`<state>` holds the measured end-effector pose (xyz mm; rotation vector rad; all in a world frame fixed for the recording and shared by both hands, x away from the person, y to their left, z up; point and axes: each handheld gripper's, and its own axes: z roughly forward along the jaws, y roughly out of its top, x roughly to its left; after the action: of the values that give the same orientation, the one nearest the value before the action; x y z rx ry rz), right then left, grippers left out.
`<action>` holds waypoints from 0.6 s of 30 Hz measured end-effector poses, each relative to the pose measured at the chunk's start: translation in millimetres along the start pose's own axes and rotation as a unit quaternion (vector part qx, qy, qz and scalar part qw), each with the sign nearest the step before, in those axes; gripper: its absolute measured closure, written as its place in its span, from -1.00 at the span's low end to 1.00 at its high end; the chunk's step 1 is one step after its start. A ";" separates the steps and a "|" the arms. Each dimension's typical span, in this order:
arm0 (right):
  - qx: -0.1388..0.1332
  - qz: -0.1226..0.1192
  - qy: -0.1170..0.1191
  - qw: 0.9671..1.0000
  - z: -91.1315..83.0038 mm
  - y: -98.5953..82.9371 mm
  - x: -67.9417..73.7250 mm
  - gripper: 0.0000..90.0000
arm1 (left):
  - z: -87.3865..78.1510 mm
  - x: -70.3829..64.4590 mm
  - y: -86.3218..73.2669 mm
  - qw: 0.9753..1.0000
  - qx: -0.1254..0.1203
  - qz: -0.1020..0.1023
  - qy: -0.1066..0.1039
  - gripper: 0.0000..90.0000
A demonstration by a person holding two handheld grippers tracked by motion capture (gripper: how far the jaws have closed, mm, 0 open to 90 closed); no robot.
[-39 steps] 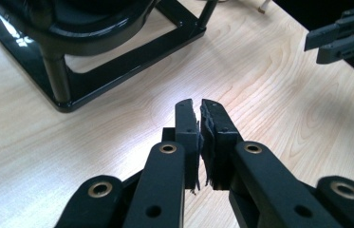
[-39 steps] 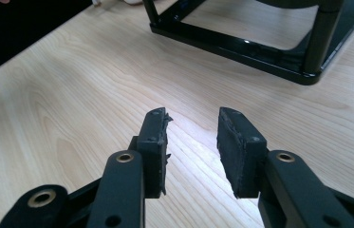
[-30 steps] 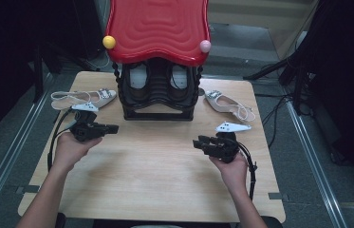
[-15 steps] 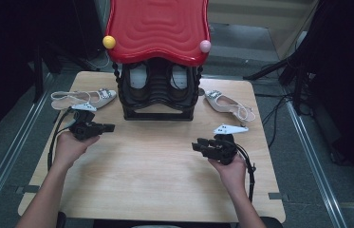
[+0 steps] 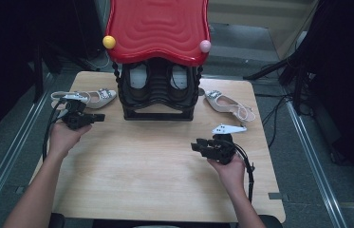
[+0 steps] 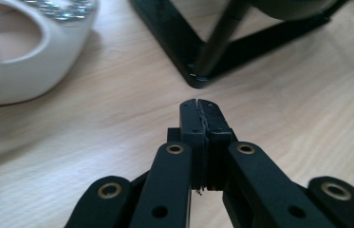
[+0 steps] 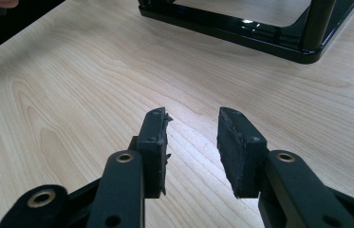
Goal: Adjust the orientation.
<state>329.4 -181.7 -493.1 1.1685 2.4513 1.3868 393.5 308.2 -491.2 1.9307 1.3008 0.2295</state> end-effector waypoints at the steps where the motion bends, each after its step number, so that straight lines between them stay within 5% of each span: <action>1: 0.000 0.001 0.000 1.000 0.4 0.1 0.4 0.43 | 0.6 4.3 1.8 1.000 0.001 -0.001 0.002 1.00; 7: 0.003 -0.002 0.002 1.000 2.7 0.0 2.0 0.43 | 8.2 25.0 4.6 1.000 -0.006 -0.019 0.020 1.00; 18: 0.010 -0.001 -0.003 1.000 3.0 -2.7 3.7 0.43 | 32.3 41.1 11.5 0.999 0.002 -0.026 0.038 1.00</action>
<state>326.5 -178.0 -495.9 1.1718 2.4675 1.3598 437.8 324.9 -516.1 1.9044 1.4008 0.2781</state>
